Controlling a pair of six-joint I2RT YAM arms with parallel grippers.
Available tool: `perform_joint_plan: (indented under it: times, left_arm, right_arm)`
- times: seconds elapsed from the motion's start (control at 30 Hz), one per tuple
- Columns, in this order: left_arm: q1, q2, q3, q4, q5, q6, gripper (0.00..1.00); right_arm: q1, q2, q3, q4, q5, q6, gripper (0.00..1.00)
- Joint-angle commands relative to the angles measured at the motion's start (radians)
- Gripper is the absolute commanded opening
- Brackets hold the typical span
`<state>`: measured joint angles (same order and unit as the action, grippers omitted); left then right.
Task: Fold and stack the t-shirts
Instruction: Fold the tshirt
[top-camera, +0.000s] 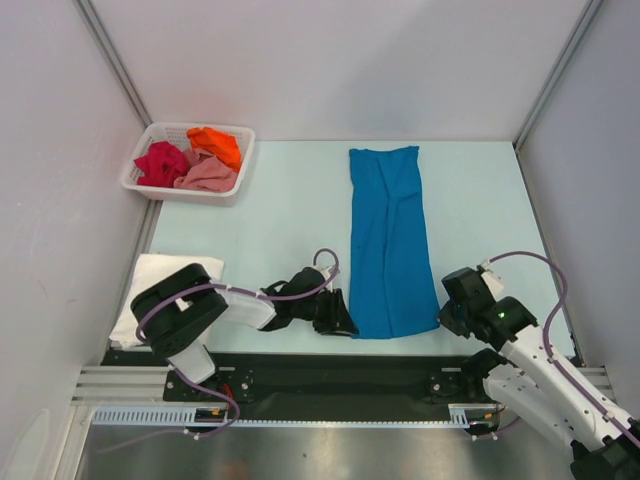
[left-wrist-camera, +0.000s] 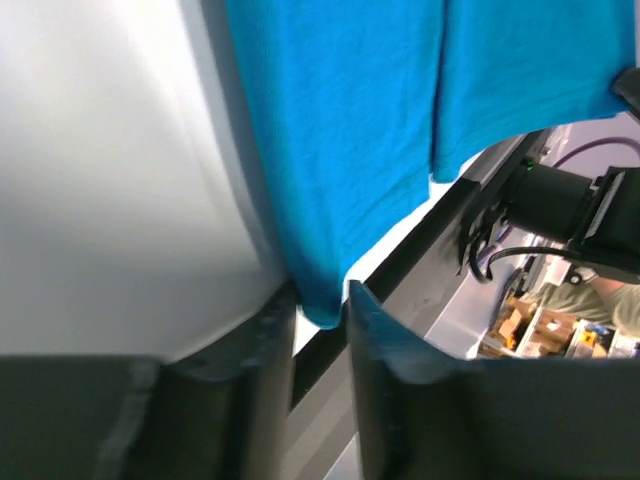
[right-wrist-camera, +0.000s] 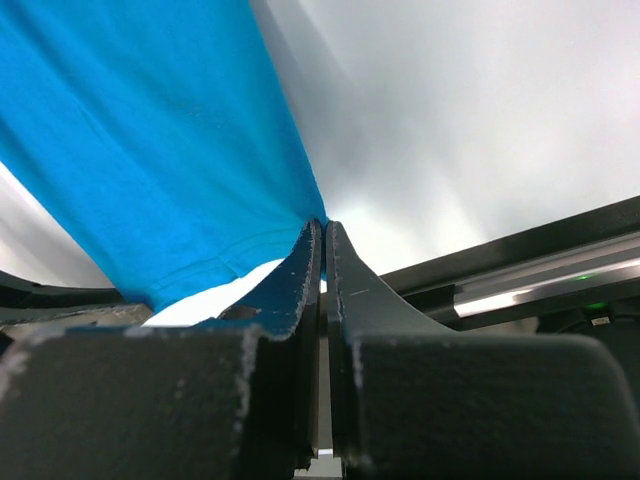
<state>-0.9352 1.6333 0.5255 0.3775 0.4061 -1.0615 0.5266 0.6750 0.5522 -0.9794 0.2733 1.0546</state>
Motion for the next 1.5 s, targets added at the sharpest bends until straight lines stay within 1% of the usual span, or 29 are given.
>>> perform_joint_plan:
  times: [0.0,0.03,0.07,0.13,0.17,0.23,0.33,0.4,0.5,0.53,0.57,0.6,0.63,0.67,0.7,0.77,0.8,0.87,0.9,0.93,1.0,1.03,1.07,1.13,1.17,1.27,1.47]
  left_arm:
    - [-0.017,0.043,0.007,-0.002,0.007,-0.002,0.30]
    - [-0.019,0.049,0.008,0.001,0.007,-0.002,0.27]
    - [-0.022,0.056,0.010,0.003,0.011,-0.005,0.20]
    - [-0.027,0.068,0.022,0.001,0.017,-0.008,0.11]
    - [-0.030,0.066,0.031,0.001,0.022,-0.009,0.05]
    - [-0.034,0.053,0.044,0.000,0.020,-0.015,0.00]
    - [-0.034,0.024,0.076,-0.029,0.013,-0.015,0.00]
    - [-0.031,0.004,0.111,-0.060,-0.003,-0.002,0.01]
    - [-0.013,-0.015,0.163,-0.115,-0.021,0.021,0.00]
    - [0.008,-0.015,0.177,-0.132,-0.010,0.034,0.00]
    - [0.019,-0.013,0.203,-0.141,-0.009,0.037,0.00]
    - [0.033,-0.015,0.215,-0.147,-0.004,0.047,0.00]
    - [0.064,-0.013,0.229,-0.153,0.003,0.052,0.00]
    - [0.079,-0.009,0.260,-0.163,0.008,0.058,0.00]
    - [0.097,-0.009,0.277,-0.178,0.016,0.075,0.00]
    - [0.151,0.000,0.312,-0.198,0.025,0.093,0.00]
    - [0.168,0.016,0.362,-0.215,0.030,0.106,0.00]
    - [0.222,0.043,0.442,-0.264,0.048,0.144,0.00]
    - [0.240,0.074,0.468,-0.273,0.057,0.152,0.01]
    - [0.275,0.088,0.494,-0.285,0.066,0.162,0.01]
    - [0.309,0.134,0.566,-0.293,0.077,0.169,0.00]
    - [0.338,0.151,0.593,-0.301,0.083,0.176,0.00]
    - [0.352,0.172,0.654,-0.308,0.091,0.181,0.00]
    - [0.386,0.241,0.721,-0.334,0.109,0.189,0.00]
    - [0.392,0.262,0.781,-0.338,0.118,0.187,0.00]
    - [0.415,0.335,0.870,-0.341,0.129,0.175,0.00]
    - [0.438,0.443,0.987,-0.341,0.140,0.152,0.00]
  right_arm:
    - [0.004,-0.003,0.020,-0.015,0.035,0.012,0.00]
    - [0.004,-0.008,0.020,-0.016,0.033,0.010,0.00]
    - [0.004,-0.009,0.022,-0.015,0.033,0.012,0.00]
    - [0.001,-0.018,0.020,-0.016,0.035,0.015,0.00]
    - [0.003,-0.017,0.022,-0.015,0.033,0.015,0.00]
    - [-0.007,-0.017,0.023,-0.013,0.026,0.009,0.00]
    - [-0.034,-0.011,0.034,0.007,0.003,-0.019,0.00]
    - [-0.059,0.000,0.049,0.031,-0.014,-0.076,0.00]
    - [-0.149,0.041,0.087,0.091,-0.060,-0.178,0.00]
    - [-0.178,0.055,0.098,0.138,-0.107,-0.211,0.00]
    - [-0.235,0.096,0.107,0.171,-0.143,-0.269,0.00]
    - [-0.256,0.118,0.121,0.233,-0.211,-0.297,0.00]
    - [-0.302,0.148,0.132,0.260,-0.238,-0.310,0.00]
    - [-0.315,0.176,0.143,0.289,-0.262,-0.324,0.00]
    - [-0.326,0.240,0.169,0.356,-0.326,-0.352,0.00]
    - [-0.330,0.303,0.202,0.407,-0.342,-0.373,0.00]
    - [-0.332,0.380,0.227,0.444,-0.347,-0.392,0.00]
    - [-0.335,0.452,0.287,0.490,-0.374,-0.409,0.00]
    - [-0.341,0.484,0.305,0.539,-0.403,-0.412,0.00]
    - [-0.343,0.551,0.325,0.560,-0.413,-0.424,0.00]
    - [-0.350,0.616,0.402,0.594,-0.410,-0.433,0.00]
    - [-0.358,0.686,0.432,0.604,-0.417,-0.444,0.00]
    - [-0.365,0.718,0.484,0.611,-0.427,-0.450,0.00]
    - [-0.384,0.815,0.543,0.624,-0.433,-0.467,0.00]
    - [-0.395,0.848,0.599,0.624,-0.440,-0.473,0.00]
    - [-0.433,0.954,0.664,0.631,-0.474,-0.484,0.00]
    - [-0.493,1.077,0.775,0.651,-0.543,-0.504,0.00]
